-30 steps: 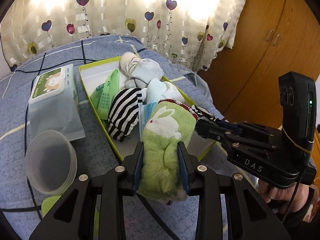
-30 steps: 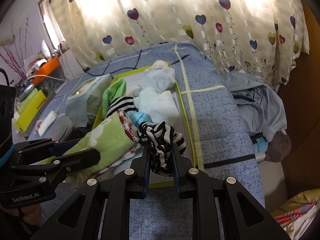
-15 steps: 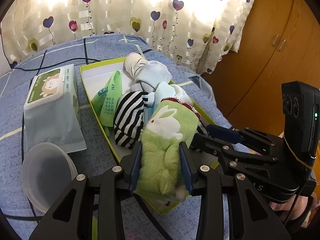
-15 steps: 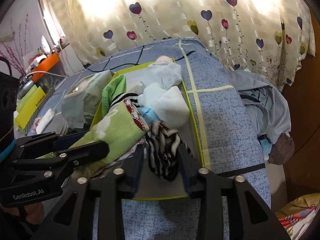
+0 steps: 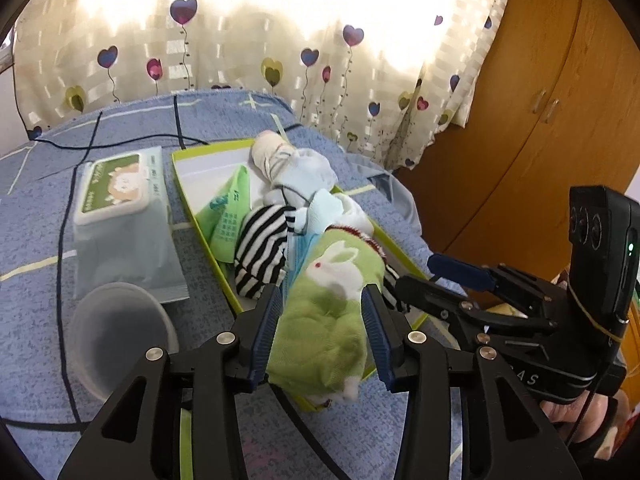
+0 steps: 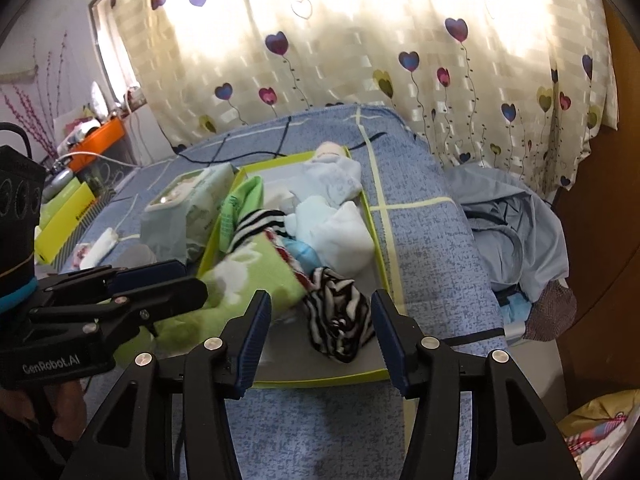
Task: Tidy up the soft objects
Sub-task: 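Open both grippers to drop the rabbit towel and striped sock into the box, then move both open grippers from the box toward the white towel and candy bag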
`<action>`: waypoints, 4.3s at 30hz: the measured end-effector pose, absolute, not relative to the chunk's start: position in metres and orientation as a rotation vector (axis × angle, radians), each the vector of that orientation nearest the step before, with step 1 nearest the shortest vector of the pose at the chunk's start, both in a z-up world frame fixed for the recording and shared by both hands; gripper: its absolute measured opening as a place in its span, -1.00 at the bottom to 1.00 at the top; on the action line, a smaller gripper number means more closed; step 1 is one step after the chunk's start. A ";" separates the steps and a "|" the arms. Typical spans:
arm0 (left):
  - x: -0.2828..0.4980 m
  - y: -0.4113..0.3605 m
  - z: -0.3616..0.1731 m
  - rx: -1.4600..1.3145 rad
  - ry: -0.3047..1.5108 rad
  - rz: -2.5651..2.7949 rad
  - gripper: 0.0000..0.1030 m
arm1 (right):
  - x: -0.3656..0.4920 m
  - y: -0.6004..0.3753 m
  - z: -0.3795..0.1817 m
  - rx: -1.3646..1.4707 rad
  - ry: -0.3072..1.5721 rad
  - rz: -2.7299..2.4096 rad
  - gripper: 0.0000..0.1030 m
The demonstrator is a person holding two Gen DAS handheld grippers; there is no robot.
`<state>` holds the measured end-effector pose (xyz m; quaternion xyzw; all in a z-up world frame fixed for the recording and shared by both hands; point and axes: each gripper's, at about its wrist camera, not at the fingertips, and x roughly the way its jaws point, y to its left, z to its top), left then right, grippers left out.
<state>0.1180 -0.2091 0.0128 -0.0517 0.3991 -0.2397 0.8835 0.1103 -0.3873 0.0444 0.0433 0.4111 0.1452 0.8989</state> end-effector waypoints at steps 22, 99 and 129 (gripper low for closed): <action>0.103 -0.140 0.033 -0.207 0.748 -0.392 -0.16 | 0.132 -0.336 0.019 0.020 0.936 0.378 -0.68; 0.060 -0.046 0.033 -0.255 0.709 -0.218 -0.16 | 0.078 -0.306 0.059 -0.104 0.917 0.389 0.03; 0.043 0.101 0.011 -0.321 0.694 0.037 -0.16 | 0.103 -0.102 0.072 -0.140 0.888 0.724 0.27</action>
